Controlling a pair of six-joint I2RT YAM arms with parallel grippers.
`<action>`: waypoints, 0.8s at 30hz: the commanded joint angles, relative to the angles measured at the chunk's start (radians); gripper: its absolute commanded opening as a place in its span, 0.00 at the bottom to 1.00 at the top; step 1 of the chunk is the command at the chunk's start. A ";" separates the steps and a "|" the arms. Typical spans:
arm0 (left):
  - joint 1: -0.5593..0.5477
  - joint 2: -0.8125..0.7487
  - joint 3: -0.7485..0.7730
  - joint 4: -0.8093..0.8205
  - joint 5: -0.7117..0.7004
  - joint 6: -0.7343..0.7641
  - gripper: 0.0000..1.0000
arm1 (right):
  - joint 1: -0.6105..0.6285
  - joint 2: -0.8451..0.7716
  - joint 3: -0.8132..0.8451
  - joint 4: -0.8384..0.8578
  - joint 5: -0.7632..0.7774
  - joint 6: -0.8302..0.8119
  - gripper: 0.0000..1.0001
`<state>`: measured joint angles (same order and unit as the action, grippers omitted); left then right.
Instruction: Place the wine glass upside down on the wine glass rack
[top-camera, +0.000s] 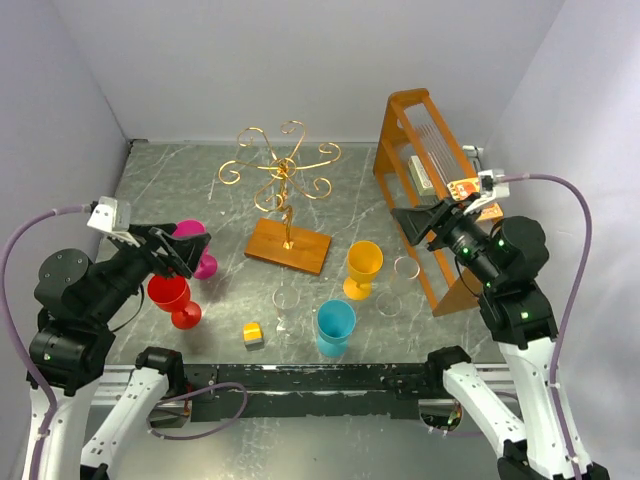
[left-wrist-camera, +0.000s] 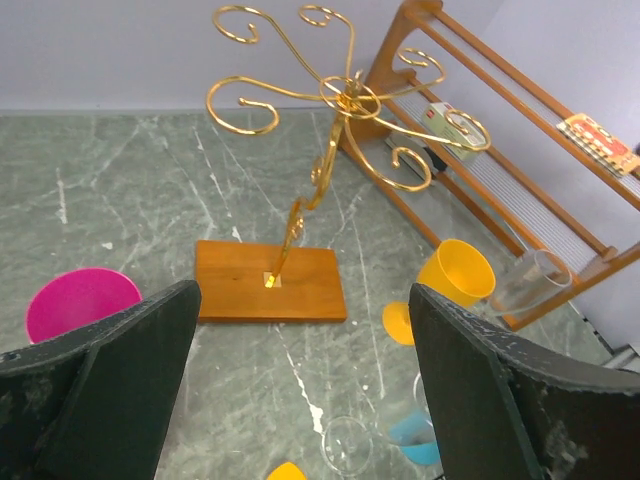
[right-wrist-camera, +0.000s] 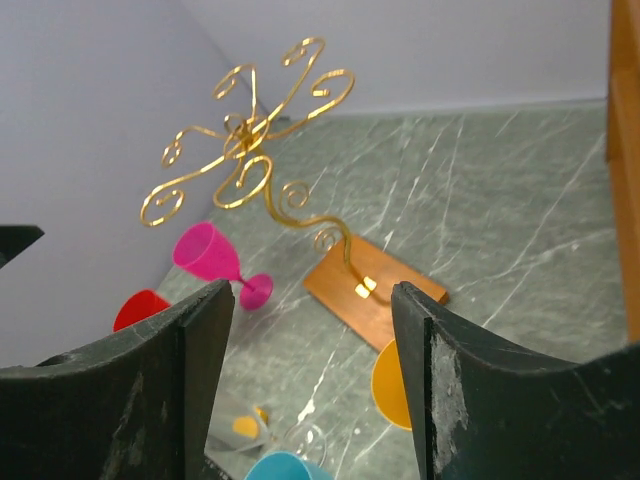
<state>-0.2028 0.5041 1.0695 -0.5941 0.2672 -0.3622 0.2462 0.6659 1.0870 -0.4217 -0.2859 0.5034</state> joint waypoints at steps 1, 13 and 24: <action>-0.020 -0.015 -0.018 0.042 0.068 -0.026 0.96 | -0.025 0.035 -0.034 0.012 -0.170 0.039 0.66; -0.031 -0.024 -0.001 0.095 0.112 -0.059 0.96 | -0.037 0.182 0.011 -0.130 -0.285 -0.053 0.68; -0.033 -0.005 -0.022 0.212 0.077 -0.056 0.95 | 0.081 0.297 0.115 -0.375 0.119 -0.130 0.60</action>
<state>-0.2264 0.4866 1.0546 -0.4854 0.3477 -0.4091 0.2565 0.9295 1.1404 -0.6823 -0.3660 0.4168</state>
